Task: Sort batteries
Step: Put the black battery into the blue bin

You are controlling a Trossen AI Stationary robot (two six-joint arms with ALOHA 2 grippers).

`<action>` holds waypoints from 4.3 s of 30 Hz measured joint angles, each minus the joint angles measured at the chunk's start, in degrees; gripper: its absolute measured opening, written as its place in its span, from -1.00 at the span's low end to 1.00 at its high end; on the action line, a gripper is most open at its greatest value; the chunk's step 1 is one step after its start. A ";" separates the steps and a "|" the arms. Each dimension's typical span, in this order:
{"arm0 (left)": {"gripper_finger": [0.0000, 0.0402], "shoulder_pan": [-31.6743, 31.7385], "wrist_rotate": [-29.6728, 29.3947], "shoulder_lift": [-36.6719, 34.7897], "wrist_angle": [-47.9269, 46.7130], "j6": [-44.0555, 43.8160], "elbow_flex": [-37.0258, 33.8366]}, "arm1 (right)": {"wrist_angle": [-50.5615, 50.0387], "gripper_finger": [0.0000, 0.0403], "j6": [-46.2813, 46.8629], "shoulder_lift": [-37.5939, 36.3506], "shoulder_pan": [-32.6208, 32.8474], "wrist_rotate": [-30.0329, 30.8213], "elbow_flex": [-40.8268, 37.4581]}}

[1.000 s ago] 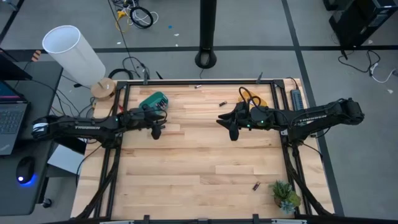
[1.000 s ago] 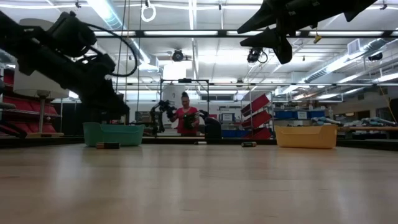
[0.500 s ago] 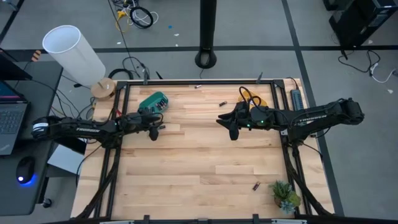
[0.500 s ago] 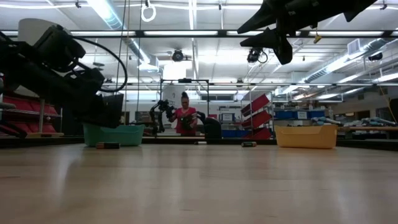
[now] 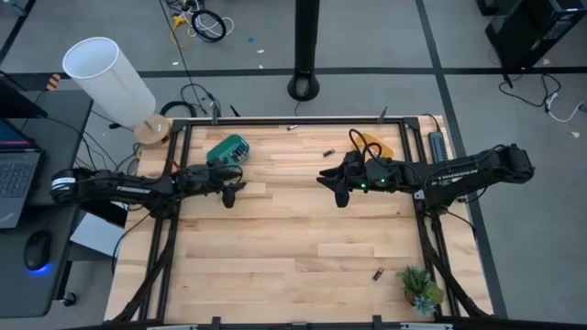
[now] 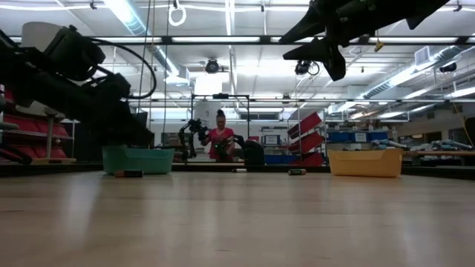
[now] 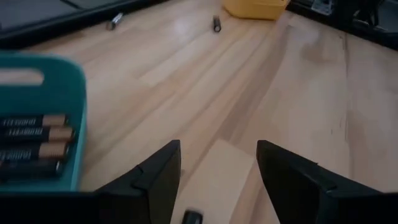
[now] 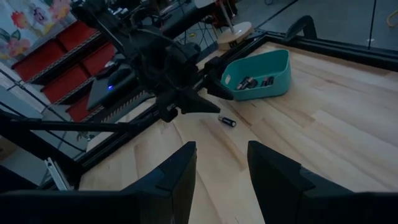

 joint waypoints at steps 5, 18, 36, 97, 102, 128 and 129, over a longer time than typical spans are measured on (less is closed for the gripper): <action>0.11 0.00 -1.73 6.12 1.20 3.68 2.00 | 0.32 -0.24 0.00 0.14 0.00 -0.01 0.00; 0.11 0.00 1.03 14.49 3.18 5.84 2.45 | 0.49 -0.24 1.42 0.17 0.28 -1.13 0.00; 0.11 -0.42 1.11 8.95 -4.10 9.44 7.79 | 0.41 -0.24 2.17 0.17 0.91 -1.65 0.00; -0.28 -14.43 -19.60 19.84 3.53 -12.03 -0.47 | -0.58 -0.24 1.26 0.15 1.53 -2.17 0.00; -0.56 -14.43 -18.50 21.24 4.93 -14.34 -0.36 | -0.58 -0.24 0.97 0.15 1.53 -2.58 0.00; -0.73 -10.92 -29.05 20.29 8.33 -21.38 8.41 | -0.93 -0.24 1.30 0.15 1.53 -6.03 0.00; -0.73 -10.23 -31.77 19.86 8.14 -22.56 9.15 | -1.16 -0.24 1.34 0.15 1.53 -6.03 0.00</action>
